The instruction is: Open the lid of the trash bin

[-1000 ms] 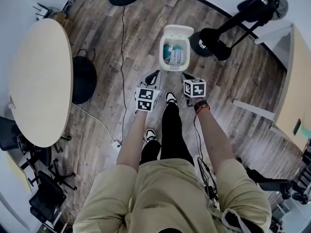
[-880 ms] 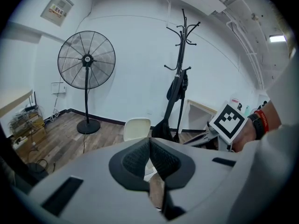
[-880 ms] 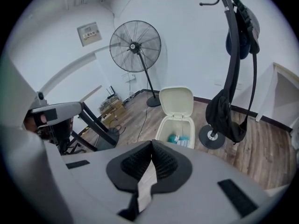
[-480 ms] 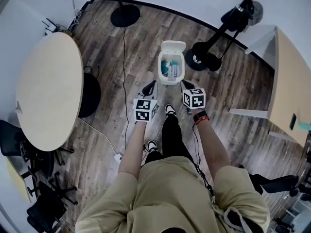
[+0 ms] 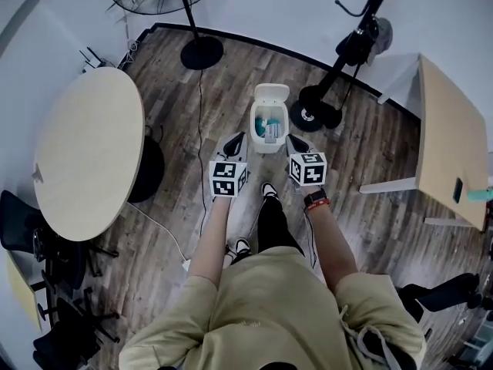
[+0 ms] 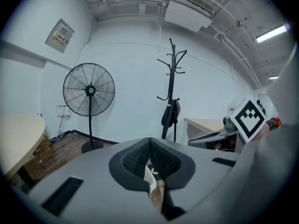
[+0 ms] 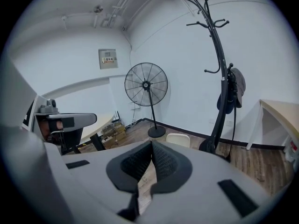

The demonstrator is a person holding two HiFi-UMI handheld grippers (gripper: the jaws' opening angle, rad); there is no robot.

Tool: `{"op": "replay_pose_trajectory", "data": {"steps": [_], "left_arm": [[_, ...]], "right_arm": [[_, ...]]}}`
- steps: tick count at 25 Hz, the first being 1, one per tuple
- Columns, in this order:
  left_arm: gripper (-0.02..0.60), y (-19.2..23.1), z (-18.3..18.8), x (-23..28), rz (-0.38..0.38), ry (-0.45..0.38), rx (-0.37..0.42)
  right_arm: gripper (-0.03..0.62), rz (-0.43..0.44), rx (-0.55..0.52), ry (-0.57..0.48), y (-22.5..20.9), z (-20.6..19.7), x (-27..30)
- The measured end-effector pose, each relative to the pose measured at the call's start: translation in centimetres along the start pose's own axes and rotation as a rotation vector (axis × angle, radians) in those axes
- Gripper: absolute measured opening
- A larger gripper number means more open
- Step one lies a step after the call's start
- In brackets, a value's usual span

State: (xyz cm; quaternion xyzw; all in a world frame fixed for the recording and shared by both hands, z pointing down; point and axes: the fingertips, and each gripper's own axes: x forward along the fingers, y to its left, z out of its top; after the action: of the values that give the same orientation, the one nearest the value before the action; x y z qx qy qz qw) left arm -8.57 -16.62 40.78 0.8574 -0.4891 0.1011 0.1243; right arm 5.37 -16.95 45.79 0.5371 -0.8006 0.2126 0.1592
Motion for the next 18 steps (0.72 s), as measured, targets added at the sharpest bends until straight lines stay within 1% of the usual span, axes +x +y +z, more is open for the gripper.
{"op": "replay_pose_trajectory", "data": {"steps": [5, 11, 16, 18], "left_arm": [[0.023, -1.5, 2.8, -4.1, -0.006, -0.061, 0.017], [0.023, -2.6, 4.8, -9.6, -0.009, -0.124, 0.037], [0.023, -3.5, 5.9, -13.8, -0.018, -0.166, 0.098], [0.023, -3.7, 6.3, -15.1, -0.019, -0.182, 0.092]], "right_arm": [[0.012, -0.014, 0.001, -0.081, 2.5, 2.0, -4.9], [0.012, -0.032, 0.017, -0.17, 6.0, 3.1, -10.0], [0.012, -0.056, -0.031, -0.237, 9.3, 3.8, -13.6], [0.012, -0.064, -0.043, -0.263, 10.1, 4.2, -14.9]]}}
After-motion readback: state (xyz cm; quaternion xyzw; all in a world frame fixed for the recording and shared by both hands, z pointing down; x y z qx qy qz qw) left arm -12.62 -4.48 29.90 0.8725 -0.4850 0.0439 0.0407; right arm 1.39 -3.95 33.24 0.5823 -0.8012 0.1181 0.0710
